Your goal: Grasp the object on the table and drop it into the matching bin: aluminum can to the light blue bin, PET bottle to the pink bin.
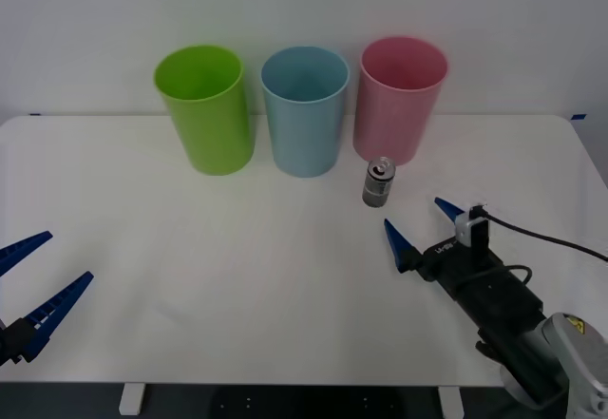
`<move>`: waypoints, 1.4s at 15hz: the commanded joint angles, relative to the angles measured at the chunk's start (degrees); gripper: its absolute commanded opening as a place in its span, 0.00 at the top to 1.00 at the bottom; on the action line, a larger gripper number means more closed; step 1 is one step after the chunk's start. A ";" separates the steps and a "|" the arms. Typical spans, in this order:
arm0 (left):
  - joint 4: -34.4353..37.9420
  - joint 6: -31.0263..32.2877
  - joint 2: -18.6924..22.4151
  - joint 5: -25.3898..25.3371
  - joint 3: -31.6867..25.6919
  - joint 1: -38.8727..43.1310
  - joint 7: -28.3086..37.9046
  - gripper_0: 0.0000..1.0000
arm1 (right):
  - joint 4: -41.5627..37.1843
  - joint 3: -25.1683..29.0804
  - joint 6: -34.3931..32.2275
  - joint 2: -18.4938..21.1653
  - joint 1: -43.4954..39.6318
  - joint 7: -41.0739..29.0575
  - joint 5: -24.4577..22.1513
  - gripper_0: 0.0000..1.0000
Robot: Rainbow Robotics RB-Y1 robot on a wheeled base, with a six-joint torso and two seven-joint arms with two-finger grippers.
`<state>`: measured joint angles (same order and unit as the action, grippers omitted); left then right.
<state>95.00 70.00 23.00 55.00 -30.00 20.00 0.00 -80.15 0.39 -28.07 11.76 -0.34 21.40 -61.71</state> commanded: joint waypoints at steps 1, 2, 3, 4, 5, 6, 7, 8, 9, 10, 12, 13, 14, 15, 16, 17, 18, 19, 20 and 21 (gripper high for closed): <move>0.00 0.00 0.00 0.00 0.00 0.00 0.00 0.00 | 2.28 -1.01 1.53 -0.34 2.01 0.49 -0.34 0.00; 0.00 0.00 0.00 0.00 0.00 0.00 0.00 0.00 | 3.95 -1.01 1.53 -0.78 3.24 0.84 -0.51 0.00; 0.00 0.00 0.00 0.00 0.00 0.00 0.00 0.00 | 5.36 -1.01 1.79 -1.13 4.38 1.10 -0.69 0.00; 0.00 0.00 0.00 0.00 0.00 0.00 0.00 0.00 | 6.59 -1.01 2.14 -1.66 5.61 1.45 -0.95 0.00; 0.00 0.00 0.00 0.00 0.00 0.00 0.00 0.00 | 7.03 -1.01 2.84 -2.01 6.22 1.63 -1.30 0.00; 0.00 0.00 0.00 0.00 0.00 0.00 0.00 0.00 | 7.47 -1.01 3.63 -2.53 6.84 1.81 -1.74 0.00; 0.00 0.00 0.00 0.00 0.00 0.00 0.00 0.00 | 7.91 -1.01 4.34 -2.80 7.45 1.81 -2.18 0.00; 0.00 0.00 0.00 0.00 0.00 0.00 0.00 0.00 | 8.87 -1.01 4.78 -3.15 8.33 1.98 -2.53 0.00; 0.00 0.00 0.00 0.00 0.00 0.00 0.00 0.00 | 10.72 -1.01 5.04 -3.50 9.65 2.16 -2.53 0.00; 0.00 0.00 0.00 0.00 0.00 0.00 0.00 0.00 | 12.39 -0.92 5.13 -3.77 11.06 2.33 -2.53 0.00; 0.00 0.00 0.00 0.00 0.00 0.00 0.00 0.00 | 15.73 -0.57 5.39 -4.56 13.96 2.77 -2.80 0.00; 0.00 0.00 0.00 0.00 0.00 0.00 0.00 0.00 | 16.87 -0.48 6.01 -5.08 14.93 3.04 -2.97 0.00; 0.00 0.00 0.00 0.00 0.00 0.00 0.00 0.00 | 17.75 -0.48 6.71 -5.44 15.98 3.30 -2.97 0.00; 0.00 0.00 0.00 0.00 0.00 0.00 0.00 0.00 | 18.45 -0.48 7.68 -5.79 16.68 3.39 -3.33 0.00; 0.00 0.00 0.00 0.00 0.00 0.00 0.00 0.00 | 18.98 -0.48 8.56 -6.14 17.39 3.48 -3.68 0.00; 0.00 0.00 0.00 0.00 0.00 0.00 0.00 0.00 | 19.77 -0.48 9.00 -6.40 18.18 3.48 -3.77 0.00; 0.00 0.00 0.00 0.00 0.00 0.00 0.00 0.00 | 21.18 -0.48 9.26 -6.58 19.32 3.65 -3.77 0.00; 0.00 0.00 0.00 0.00 0.00 0.00 0.00 0.00 | 22.67 -0.39 9.61 -6.75 20.73 3.74 -3.77 0.00; 0.00 0.00 0.00 0.00 0.00 0.00 0.00 0.00 | 23.64 -0.39 9.79 -6.75 21.52 3.83 -3.77 0.00; 0.00 0.00 0.00 0.00 0.00 0.00 0.00 0.00 | 24.08 -0.39 10.14 -6.75 22.13 4.00 -3.77 0.00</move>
<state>95.00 70.00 23.00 55.00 -30.00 20.00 0.00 -56.44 -0.01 -18.17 5.01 21.33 25.28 -65.48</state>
